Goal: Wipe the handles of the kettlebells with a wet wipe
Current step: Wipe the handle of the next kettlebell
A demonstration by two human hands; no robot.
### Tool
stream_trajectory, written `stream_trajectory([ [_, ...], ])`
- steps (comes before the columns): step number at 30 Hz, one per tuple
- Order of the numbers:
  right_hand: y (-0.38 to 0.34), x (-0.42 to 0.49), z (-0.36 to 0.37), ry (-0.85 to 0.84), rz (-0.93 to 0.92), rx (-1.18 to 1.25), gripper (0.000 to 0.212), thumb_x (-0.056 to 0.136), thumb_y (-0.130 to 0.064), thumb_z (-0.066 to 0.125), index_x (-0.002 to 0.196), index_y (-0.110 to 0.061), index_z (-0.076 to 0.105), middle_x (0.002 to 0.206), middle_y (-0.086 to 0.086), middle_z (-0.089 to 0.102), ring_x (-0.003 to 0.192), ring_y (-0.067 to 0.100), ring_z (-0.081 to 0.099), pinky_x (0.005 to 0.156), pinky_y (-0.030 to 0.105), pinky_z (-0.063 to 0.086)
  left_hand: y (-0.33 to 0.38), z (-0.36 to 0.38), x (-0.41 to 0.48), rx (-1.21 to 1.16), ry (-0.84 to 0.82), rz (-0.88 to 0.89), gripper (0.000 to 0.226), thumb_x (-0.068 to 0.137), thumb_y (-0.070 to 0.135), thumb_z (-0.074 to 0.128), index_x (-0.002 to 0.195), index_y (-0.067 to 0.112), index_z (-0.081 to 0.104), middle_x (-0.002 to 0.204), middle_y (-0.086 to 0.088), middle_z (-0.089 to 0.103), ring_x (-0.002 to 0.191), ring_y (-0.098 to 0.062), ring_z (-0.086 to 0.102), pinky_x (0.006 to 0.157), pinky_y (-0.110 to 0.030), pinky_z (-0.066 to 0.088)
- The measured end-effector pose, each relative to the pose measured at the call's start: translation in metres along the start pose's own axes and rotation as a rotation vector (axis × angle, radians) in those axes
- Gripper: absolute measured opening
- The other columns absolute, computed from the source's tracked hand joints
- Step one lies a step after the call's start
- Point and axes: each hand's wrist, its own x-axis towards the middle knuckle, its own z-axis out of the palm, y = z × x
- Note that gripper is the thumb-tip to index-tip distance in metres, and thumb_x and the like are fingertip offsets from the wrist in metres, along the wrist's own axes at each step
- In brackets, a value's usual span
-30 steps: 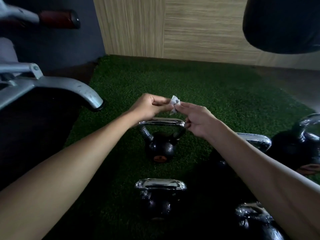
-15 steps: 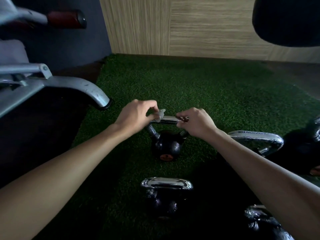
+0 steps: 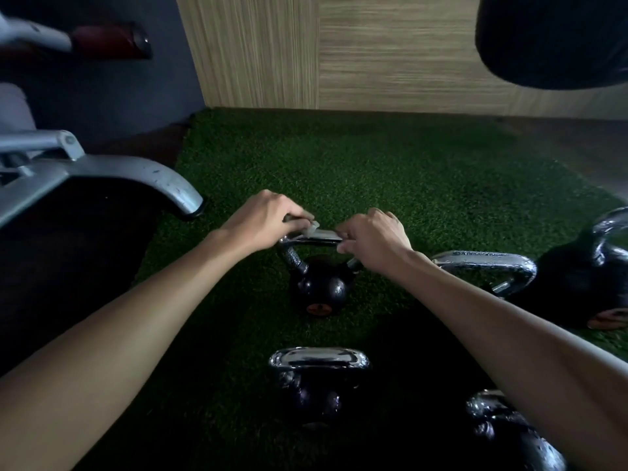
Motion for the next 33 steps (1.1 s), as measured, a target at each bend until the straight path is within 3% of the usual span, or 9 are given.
stream_trajectory([
  [3, 0.015, -0.016, 0.001, -0.013, 0.010, 0.012, 0.024, 0.087, -0.038, 0.075, 0.081, -0.018, 0.063, 0.068, -0.004, 0.063, 0.087, 0.023, 0.064, 0.072, 0.031, 0.031, 0.000, 0.001, -0.005, -0.157, -0.056, -0.080, 0.026, 0.092, 0.045, 0.071, 0.116, 0.038, 0.076, 0.078, 0.021, 0.074, 0.054, 0.010, 0.062, 0.049, -0.009, 0.039],
  [5, 0.023, -0.029, -0.003, -0.025, 0.015, 0.004, 0.015, 0.089, -0.040, 0.074, 0.097, -0.028, 0.073, 0.083, -0.004, 0.073, 0.096, 0.023, 0.066, 0.075, 0.031, 0.038, 0.002, 0.001, -0.008, -0.217, -0.090, -0.086, 0.027, 0.089, 0.049, 0.072, 0.115, 0.043, 0.076, 0.074, 0.019, 0.075, 0.051, -0.001, 0.066, 0.047, -0.010, 0.039],
  [7, 0.028, -0.039, -0.006, -0.027, 0.026, -0.005, 0.029, 0.091, -0.041, 0.072, 0.119, -0.033, 0.073, 0.103, -0.001, 0.077, 0.109, 0.024, 0.065, 0.088, 0.033, 0.044, 0.009, 0.003, -0.009, -0.204, -0.095, -0.047, 0.029, 0.087, 0.051, 0.074, 0.115, 0.045, 0.074, 0.063, 0.018, 0.072, 0.046, -0.003, 0.063, 0.046, -0.010, 0.037],
  [11, 0.034, -0.046, -0.006, -0.005, 0.047, 0.005, 0.032, 0.094, -0.039, 0.069, 0.125, -0.030, 0.070, 0.111, 0.003, 0.076, 0.114, 0.027, 0.064, 0.094, 0.035, 0.044, 0.021, 0.006, -0.005, -0.153, -0.056, 0.026, 0.034, 0.086, 0.046, 0.076, 0.120, 0.044, 0.071, 0.045, 0.019, 0.061, 0.039, -0.003, 0.056, 0.045, -0.012, 0.036],
  [13, 0.033, -0.045, -0.005, -0.005, 0.060, 0.015, 0.030, 0.093, -0.038, 0.070, 0.122, -0.029, 0.071, 0.108, 0.002, 0.077, 0.112, 0.027, 0.066, 0.092, 0.034, 0.045, 0.012, 0.010, -0.005, -0.219, -0.045, -0.030, 0.036, 0.083, 0.048, 0.077, 0.119, 0.043, 0.072, 0.049, 0.019, 0.063, 0.038, -0.001, 0.053, 0.044, -0.011, 0.035],
  [17, 0.029, -0.040, -0.002, -0.015, 0.087, 0.030, 0.027, 0.091, -0.038, 0.071, 0.116, -0.028, 0.073, 0.103, 0.001, 0.077, 0.106, 0.026, 0.068, 0.086, 0.032, 0.046, -0.015, 0.032, -0.025, -0.578, 0.006, -0.206, 0.037, 0.077, 0.051, 0.076, 0.114, 0.044, 0.074, 0.102, 0.022, 0.077, 0.048, -0.005, 0.054, 0.048, -0.019, 0.041],
  [22, 0.030, -0.039, 0.000, -0.008, 0.073, 0.030, 0.029, 0.092, -0.038, 0.070, 0.118, -0.025, 0.072, 0.104, 0.004, 0.077, 0.106, 0.028, 0.068, 0.087, 0.033, 0.047, -0.011, 0.058, -0.040, -0.813, 0.161, -0.225, 0.039, 0.085, 0.038, 0.078, 0.122, 0.029, 0.075, 0.116, 0.019, 0.074, 0.052, -0.012, 0.053, 0.050, -0.017, 0.045],
  [28, 0.034, -0.041, 0.007, 0.024, 0.103, 0.103, 0.030, 0.090, -0.038, 0.073, 0.112, -0.018, 0.071, 0.100, 0.006, 0.077, 0.097, 0.031, 0.070, 0.080, 0.039, 0.057, -0.011, 0.106, -0.047, -1.039, 0.185, -0.564, 0.031, 0.089, 0.021, 0.077, 0.120, 0.020, 0.076, 0.097, 0.011, 0.079, 0.055, -0.001, 0.052, 0.048, -0.016, 0.042],
  [33, 0.023, -0.041, 0.007, -0.020, 0.234, 0.137, 0.028, 0.087, -0.038, 0.077, 0.074, -0.019, 0.061, 0.068, -0.005, 0.066, 0.069, 0.017, 0.063, 0.051, 0.024, 0.032, 0.001, 0.114, -0.040, -1.191, 0.305, -0.663, 0.025, 0.090, 0.017, 0.076, 0.114, 0.022, 0.074, 0.087, 0.006, 0.075, 0.047, 0.003, 0.051, 0.041, -0.011, 0.036],
])
